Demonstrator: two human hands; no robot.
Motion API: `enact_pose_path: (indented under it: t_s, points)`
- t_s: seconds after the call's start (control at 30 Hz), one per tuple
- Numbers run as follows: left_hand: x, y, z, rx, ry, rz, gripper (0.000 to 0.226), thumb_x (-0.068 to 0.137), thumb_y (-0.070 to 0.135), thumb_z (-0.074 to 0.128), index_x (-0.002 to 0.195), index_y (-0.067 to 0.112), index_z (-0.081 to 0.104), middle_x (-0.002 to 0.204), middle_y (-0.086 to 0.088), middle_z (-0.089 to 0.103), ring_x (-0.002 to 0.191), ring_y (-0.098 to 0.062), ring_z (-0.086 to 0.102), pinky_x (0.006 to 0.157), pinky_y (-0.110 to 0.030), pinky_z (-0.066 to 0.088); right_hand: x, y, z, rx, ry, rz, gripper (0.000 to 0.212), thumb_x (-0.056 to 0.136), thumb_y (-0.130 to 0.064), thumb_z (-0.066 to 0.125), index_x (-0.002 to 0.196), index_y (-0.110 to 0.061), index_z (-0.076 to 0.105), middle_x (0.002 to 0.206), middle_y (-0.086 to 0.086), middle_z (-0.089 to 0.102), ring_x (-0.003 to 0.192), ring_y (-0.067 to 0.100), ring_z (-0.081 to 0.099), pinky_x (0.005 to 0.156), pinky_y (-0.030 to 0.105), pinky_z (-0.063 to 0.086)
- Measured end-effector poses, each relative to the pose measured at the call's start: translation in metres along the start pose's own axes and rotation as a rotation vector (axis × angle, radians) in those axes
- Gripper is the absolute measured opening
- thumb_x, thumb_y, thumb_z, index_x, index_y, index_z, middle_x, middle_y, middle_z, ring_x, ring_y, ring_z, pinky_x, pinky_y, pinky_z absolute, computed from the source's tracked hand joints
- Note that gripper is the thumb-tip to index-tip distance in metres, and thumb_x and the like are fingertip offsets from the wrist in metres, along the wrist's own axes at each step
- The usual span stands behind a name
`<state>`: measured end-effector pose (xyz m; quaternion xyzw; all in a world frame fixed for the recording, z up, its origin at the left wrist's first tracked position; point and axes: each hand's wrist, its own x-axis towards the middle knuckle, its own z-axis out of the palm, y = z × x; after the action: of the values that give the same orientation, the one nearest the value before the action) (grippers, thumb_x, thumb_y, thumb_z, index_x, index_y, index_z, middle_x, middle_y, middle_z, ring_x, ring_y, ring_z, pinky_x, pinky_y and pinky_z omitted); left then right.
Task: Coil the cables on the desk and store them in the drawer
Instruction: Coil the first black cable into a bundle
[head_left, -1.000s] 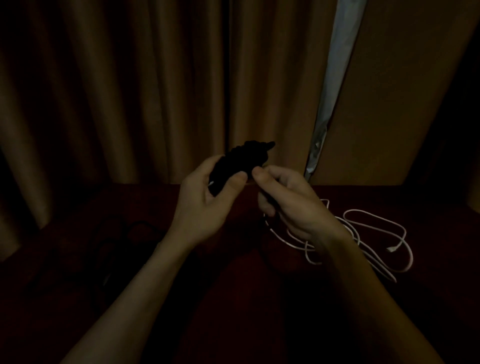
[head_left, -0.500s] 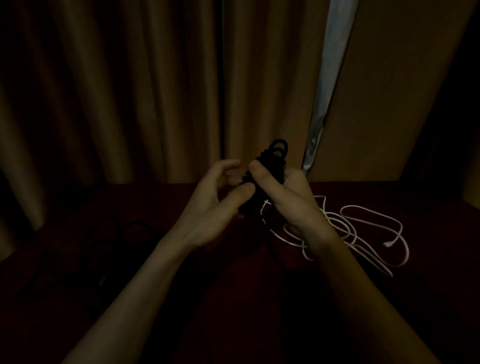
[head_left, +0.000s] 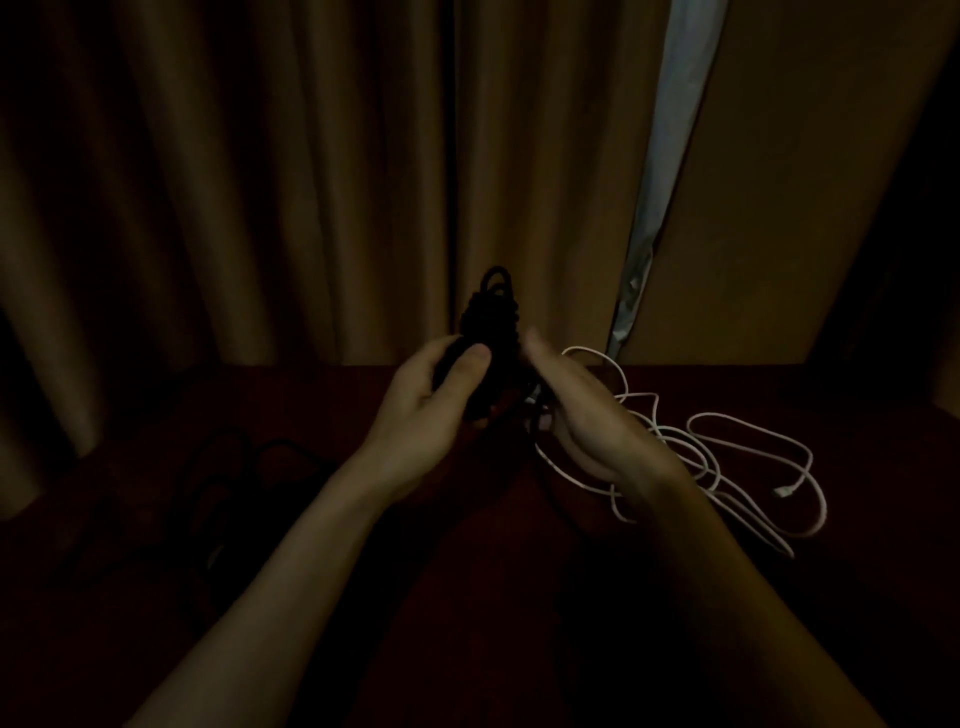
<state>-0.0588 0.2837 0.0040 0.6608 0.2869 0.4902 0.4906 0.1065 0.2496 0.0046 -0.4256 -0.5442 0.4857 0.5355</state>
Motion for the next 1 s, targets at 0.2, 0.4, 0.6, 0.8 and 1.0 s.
enact_pose_path:
  t_s: [0.2,0.4,0.6,0.8,1.0]
  points:
    - [0.011,-0.001,-0.019,-0.156,0.092,-0.113,0.042,0.104,0.038,0.05,0.119,0.003,0.066,0.101,-0.007,0.072,0.084,-0.016,0.067,0.068,-0.025,0.052,-0.007,0.003,-0.017,-0.293,-0.061,-0.046,0.058,0.09,-0.047,0.062,0.107,0.009,0.059,0.074,0.005,0.056,0.062,0.017,0.054,0.065,0.023,0.042]
    - [0.015,0.004,-0.043,-0.383,0.222,-0.207,0.037,0.104,0.042,0.047,0.123,0.014,0.063,0.099,-0.004,0.068,0.08,-0.014,0.064,0.066,-0.027,0.042,0.004,0.013,-0.057,-0.595,0.203,-0.203,0.026,0.077,-0.021,0.088,0.079,-0.004,0.067,0.074,0.004,0.059,0.068,0.017,0.057,0.068,0.034,0.047]
    - [0.012,0.002,-0.038,-0.271,0.179,-0.225,0.038,0.1,0.042,0.055,0.117,0.011,0.069,0.107,-0.006,0.075,0.094,-0.019,0.069,0.075,-0.026,0.05,-0.013,-0.029,-0.038,-0.997,-0.248,0.275,0.084,0.067,-0.067,0.078,0.138,-0.024,0.062,0.134,-0.017,0.059,0.121,-0.003,0.054,0.102,0.016,0.041]
    - [0.008,0.003,-0.02,-0.253,0.11,-0.203,0.047,0.084,0.044,0.066,0.112,0.006,0.071,0.109,-0.006,0.077,0.106,-0.022,0.071,0.099,-0.038,0.05,-0.014,-0.041,-0.005,-0.699,0.296,-0.36,0.055,0.092,-0.046,0.068,0.142,-0.026,0.054,0.149,-0.012,0.048,0.134,-0.004,0.043,0.108,0.013,0.036]
    - [0.004,0.007,-0.003,-0.522,0.003,-0.249,0.047,0.088,0.029,0.066,0.127,0.002,0.066,0.122,-0.016,0.072,0.115,-0.026,0.068,0.091,-0.031,0.057,0.002,-0.002,0.027,-0.614,0.084,-0.341,0.096,0.081,-0.047,0.082,0.159,-0.025,0.029,0.152,-0.006,0.045,0.138,-0.001,0.044,0.115,0.027,0.041]
